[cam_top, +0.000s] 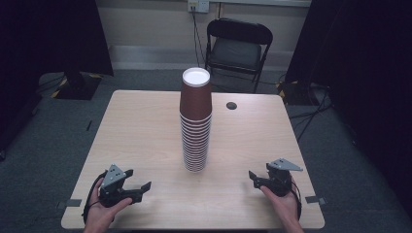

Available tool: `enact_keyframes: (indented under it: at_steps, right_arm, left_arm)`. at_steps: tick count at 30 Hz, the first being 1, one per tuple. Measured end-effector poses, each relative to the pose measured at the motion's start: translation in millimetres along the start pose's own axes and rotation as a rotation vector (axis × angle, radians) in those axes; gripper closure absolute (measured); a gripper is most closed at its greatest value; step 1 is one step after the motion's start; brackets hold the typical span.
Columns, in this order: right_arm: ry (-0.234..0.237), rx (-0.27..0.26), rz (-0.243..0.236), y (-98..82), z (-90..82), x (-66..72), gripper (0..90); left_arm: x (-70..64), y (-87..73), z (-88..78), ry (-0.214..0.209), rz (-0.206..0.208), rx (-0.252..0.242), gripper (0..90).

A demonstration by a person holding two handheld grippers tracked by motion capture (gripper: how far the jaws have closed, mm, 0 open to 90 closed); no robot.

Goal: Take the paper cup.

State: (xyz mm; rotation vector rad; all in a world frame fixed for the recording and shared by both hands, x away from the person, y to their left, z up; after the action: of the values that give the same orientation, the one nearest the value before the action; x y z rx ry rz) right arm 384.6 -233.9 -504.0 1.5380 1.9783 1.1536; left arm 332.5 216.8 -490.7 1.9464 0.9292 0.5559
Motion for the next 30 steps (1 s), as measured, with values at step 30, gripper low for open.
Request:
enact_keyframes:
  at_steps: [30]
  right_arm:
    - [0.268, -0.033, -0.083, 35.3, -32.5, 69.9, 24.3]
  left_arm:
    - [-8.9, 9.0, -0.6, -0.012, 0.048, -0.043, 15.8]
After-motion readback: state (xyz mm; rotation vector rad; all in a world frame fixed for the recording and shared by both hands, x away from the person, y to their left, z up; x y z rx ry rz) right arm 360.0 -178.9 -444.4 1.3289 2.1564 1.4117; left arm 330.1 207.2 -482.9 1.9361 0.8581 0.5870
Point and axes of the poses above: each handheld gripper's, and its own axes: z roughly forward along the jaws, y roughly out of its top, x roughly to its left, the point moved 5 cm from there along z, roughly forward along the jaws, and after that the axes turned 10 degrees about z, right-handed, at the moved point
